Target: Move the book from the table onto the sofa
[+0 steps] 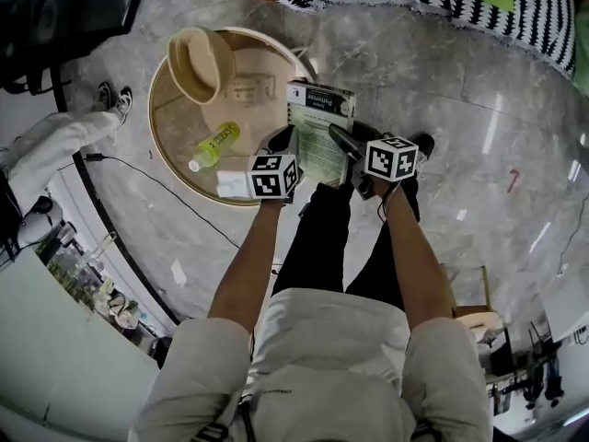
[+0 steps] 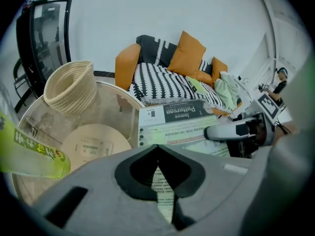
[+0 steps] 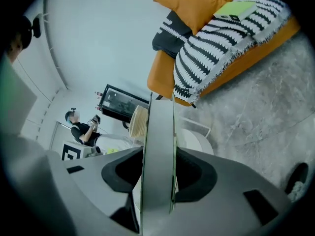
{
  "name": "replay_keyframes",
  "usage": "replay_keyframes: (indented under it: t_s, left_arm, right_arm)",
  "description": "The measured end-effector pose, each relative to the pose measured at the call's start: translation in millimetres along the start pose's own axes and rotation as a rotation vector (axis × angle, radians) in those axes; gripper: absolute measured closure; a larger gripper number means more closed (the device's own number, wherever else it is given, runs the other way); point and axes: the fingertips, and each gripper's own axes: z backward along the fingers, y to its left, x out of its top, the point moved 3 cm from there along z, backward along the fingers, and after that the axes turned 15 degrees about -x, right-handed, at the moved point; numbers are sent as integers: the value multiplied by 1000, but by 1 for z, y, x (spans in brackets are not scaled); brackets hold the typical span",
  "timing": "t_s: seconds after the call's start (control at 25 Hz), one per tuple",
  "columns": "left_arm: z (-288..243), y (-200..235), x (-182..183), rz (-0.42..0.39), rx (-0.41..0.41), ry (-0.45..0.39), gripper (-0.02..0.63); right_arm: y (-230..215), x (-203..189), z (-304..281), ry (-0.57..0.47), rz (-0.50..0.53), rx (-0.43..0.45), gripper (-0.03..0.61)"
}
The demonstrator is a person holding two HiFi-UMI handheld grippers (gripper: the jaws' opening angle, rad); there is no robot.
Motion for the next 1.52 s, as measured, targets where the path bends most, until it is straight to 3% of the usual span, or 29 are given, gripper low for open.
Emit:
replay_keyframes:
  t_s: [0.2, 0.48, 0.92, 1.16, 1.52]
  left_arm:
    - [14, -9, 19, -6, -7, -38, 606]
    - [28, -46, 42, -12, -52, -81, 606]
    - [43, -114, 104, -76, -138, -166, 606]
    - [38, -172, 145, -229, -199, -173, 606]
    - [28, -245, 188, -300, -232, -202, 606]
  right_arm:
    - [18, 7, 19, 12, 150, -136, 407]
    - [33, 34, 57, -74, 327, -324, 410]
    - [44, 106, 149, -288, 400, -549, 411]
    - [48, 142, 194, -446, 346, -590, 411]
    - [31, 172, 268, -569, 311, -641, 411]
